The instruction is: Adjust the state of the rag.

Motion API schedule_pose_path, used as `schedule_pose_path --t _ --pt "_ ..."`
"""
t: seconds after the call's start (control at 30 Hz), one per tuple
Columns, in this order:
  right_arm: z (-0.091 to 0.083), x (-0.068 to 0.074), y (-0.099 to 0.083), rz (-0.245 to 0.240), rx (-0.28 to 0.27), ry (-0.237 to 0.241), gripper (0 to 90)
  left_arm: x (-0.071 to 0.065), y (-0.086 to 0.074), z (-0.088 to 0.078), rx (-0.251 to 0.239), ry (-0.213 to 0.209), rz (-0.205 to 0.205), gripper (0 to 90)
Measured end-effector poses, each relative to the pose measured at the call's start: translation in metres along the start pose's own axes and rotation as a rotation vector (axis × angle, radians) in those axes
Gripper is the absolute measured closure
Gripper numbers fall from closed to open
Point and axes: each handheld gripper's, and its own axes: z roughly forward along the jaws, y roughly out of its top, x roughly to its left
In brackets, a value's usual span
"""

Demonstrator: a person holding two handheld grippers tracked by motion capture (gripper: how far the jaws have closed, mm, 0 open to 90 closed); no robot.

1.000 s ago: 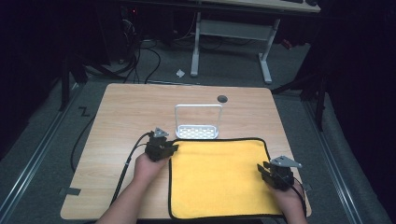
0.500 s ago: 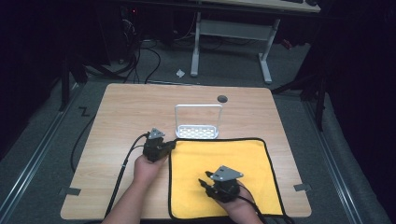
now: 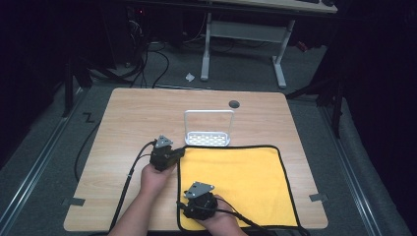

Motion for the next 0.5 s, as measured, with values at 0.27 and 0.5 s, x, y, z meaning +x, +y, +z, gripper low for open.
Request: schedule_pose_path --t 0.27,0.5 --pt "0.0054 0.0043 0.0032 -0.011 0.018 0.003 63.8 -0.0004 0.0000 0.0000 -0.001 0.002 0.003 82.3" --pt "0.0043 0.0052 0.0023 -0.038 0.014 -0.002 81.0 -0.0002 -0.0003 -0.0002 -0.003 -0.005 0.003 82.2"
